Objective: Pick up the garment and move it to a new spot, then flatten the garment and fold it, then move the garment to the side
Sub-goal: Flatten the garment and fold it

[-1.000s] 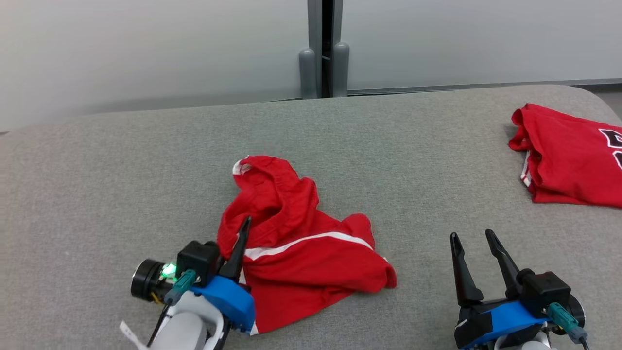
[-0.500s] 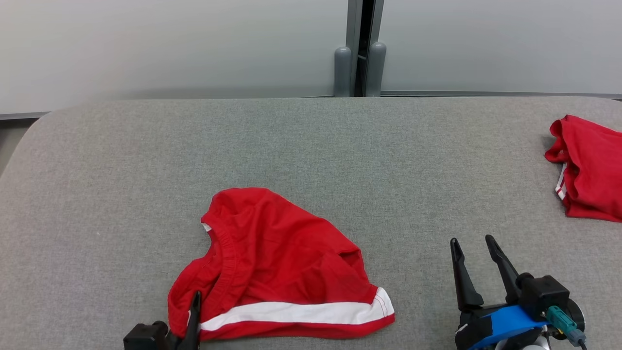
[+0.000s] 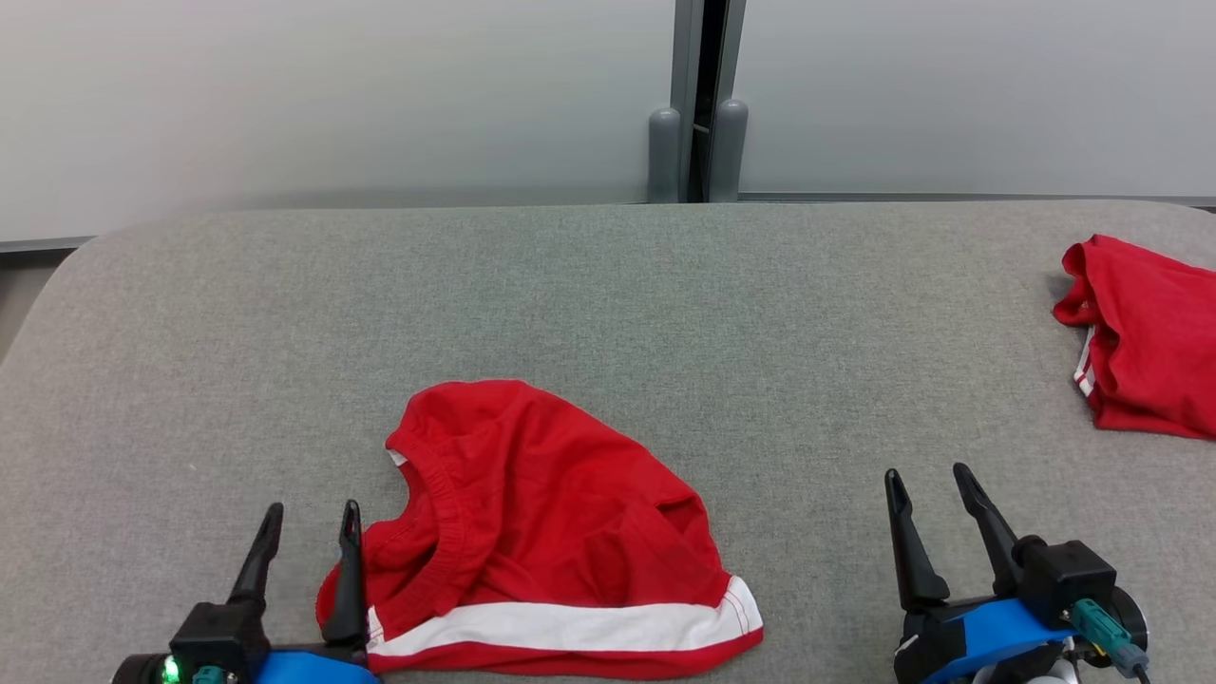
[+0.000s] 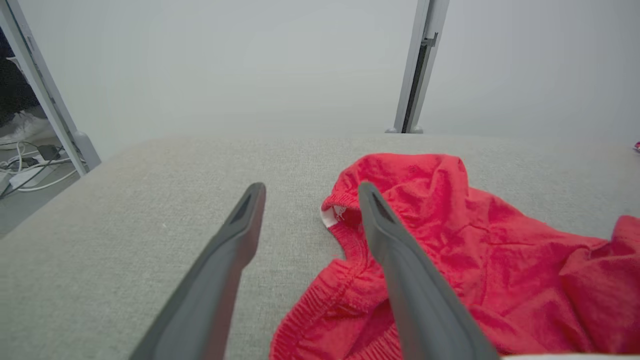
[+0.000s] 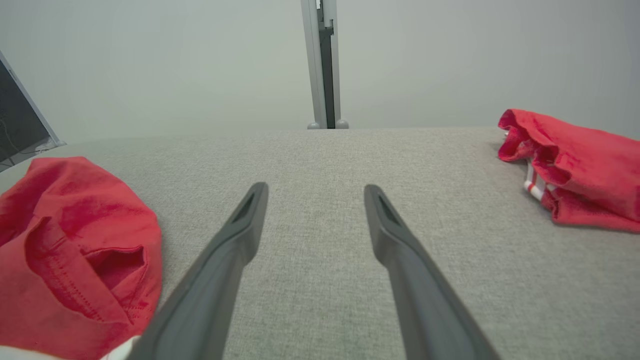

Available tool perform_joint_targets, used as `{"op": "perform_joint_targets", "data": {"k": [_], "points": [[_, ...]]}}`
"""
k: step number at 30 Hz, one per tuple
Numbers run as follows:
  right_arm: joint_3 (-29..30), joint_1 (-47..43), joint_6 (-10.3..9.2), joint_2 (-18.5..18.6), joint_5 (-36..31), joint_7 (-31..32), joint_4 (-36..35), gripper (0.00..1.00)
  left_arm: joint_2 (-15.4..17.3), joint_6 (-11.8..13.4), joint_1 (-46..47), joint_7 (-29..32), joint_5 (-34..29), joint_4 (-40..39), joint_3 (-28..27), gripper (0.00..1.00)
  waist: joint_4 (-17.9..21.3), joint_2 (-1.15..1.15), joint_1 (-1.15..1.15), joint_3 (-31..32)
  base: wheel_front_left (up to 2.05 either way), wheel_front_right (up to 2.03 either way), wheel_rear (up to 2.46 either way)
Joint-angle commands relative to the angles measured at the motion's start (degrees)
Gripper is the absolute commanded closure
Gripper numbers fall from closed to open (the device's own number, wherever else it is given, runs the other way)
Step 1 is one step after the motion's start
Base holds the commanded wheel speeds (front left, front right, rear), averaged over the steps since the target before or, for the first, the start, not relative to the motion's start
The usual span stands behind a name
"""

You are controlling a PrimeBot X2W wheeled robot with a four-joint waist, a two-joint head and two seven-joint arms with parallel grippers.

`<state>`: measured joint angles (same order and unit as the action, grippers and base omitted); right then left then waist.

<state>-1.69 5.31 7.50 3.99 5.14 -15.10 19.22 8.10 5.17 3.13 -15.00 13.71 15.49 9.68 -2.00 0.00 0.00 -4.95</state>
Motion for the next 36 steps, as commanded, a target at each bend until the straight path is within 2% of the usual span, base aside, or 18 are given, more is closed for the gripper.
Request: {"op": "perform_joint_targets", "data": {"k": [1,7,16,30,36], "points": [[0.09,-0.37,-0.02,0.14,0.14,-0.03,0.11,0.0,0.39,0.23,-0.82,-0.22,-0.79,-1.51,-0.79,0.0,0.07,0.0,0.0,0.21,0.0,0.0,0.0],[0.05,-0.9,-0.02,-0.12,-0.03,-0.04,0.28,0.0,0.08,-0.83,-0.08,-0.22,-3.57,-5.37,-1.89,0.0,0.05,0.0,0.0,0.88,0.0,0.0,0.0],[-1.61,-0.38,-0.02,0.13,0.08,-0.04,0.67,0.0,-0.84,-2.42,0.64,-0.22,-5.46,-5.2,-2.68,0.0,0.21,0.0,0.0,1.37,0.0,0.0,0.0],[-17.79,-1.3,-0.02,1.22,3.77,0.39,6.56,0.0,-2.84,-4.23,0.26,-0.23,-6.72,-4.19,-3.72,0.0,-1.58,0.0,0.0,1.22,0.0,0.0,0.0],[-21.22,-0.65,-0.02,1.78,6.39,1.93,10.89,0.0,-3.48,-4.64,0.12,-0.22,-7.07,-4.29,-4.41,0.0,-2.15,0.0,0.0,0.7,0.0,0.0,0.0]]}}
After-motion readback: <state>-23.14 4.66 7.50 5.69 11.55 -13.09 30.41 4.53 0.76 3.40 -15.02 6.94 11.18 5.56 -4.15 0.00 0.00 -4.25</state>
